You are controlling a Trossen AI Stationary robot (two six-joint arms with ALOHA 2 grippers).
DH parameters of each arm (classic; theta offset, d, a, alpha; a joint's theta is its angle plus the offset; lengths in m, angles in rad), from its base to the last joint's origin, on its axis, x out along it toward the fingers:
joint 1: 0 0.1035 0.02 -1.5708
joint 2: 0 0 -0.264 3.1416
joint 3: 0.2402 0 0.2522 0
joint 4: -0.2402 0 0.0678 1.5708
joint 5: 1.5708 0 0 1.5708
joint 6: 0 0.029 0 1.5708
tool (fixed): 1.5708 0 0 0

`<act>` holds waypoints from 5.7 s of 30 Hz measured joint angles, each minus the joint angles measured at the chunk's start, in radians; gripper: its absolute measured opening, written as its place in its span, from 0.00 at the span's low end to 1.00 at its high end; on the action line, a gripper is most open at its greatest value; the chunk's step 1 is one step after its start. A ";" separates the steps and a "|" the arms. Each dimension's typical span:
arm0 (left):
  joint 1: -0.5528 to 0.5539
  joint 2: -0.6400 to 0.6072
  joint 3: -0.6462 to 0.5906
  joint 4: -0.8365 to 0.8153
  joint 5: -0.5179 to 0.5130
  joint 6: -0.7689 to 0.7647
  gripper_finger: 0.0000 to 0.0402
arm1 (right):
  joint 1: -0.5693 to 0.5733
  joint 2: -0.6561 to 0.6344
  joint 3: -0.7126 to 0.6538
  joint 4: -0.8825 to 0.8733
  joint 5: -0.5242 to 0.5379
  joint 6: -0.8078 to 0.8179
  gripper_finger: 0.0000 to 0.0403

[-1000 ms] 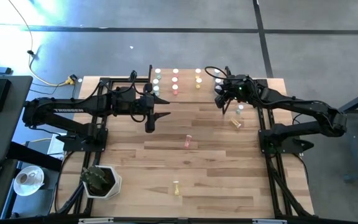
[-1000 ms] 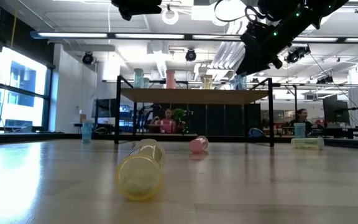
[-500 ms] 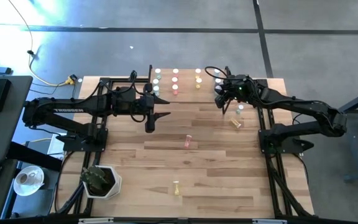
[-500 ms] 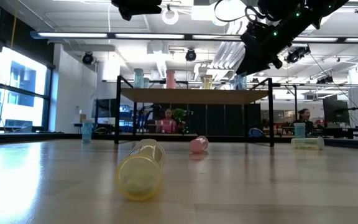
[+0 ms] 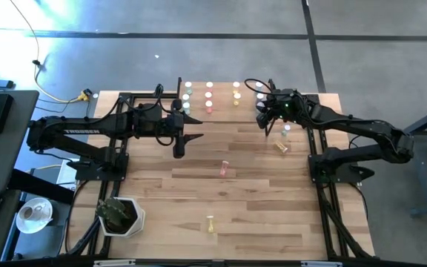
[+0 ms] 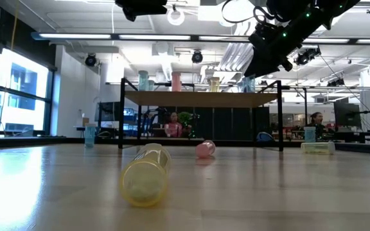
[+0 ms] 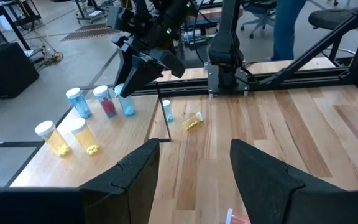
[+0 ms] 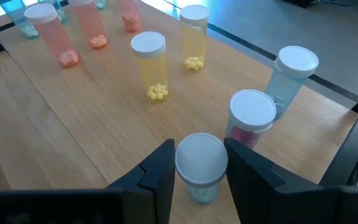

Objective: Pick and place medicine bottles onto shelf by color
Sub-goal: Put the blue pill bottle on the shelf, then put the pink pill bottle on the shelf

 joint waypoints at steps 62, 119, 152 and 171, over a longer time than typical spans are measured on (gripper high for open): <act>-0.242 -0.117 -0.475 -0.088 -0.529 -0.626 0.46 | 0.037 0.000 0.370 -0.272 -0.015 -0.100 0.38; -0.267 -0.031 -0.434 0.257 -0.486 -0.608 0.56 | 0.070 0.000 0.370 -0.356 -0.015 -0.063 0.38; -0.231 0.653 0.105 0.029 -0.306 -0.706 0.53 | 0.086 0.000 0.369 -0.417 -0.039 0.049 0.38; -0.271 0.739 0.126 0.080 -0.344 -0.761 0.53 | 0.213 0.000 0.369 -0.416 -0.041 0.119 0.38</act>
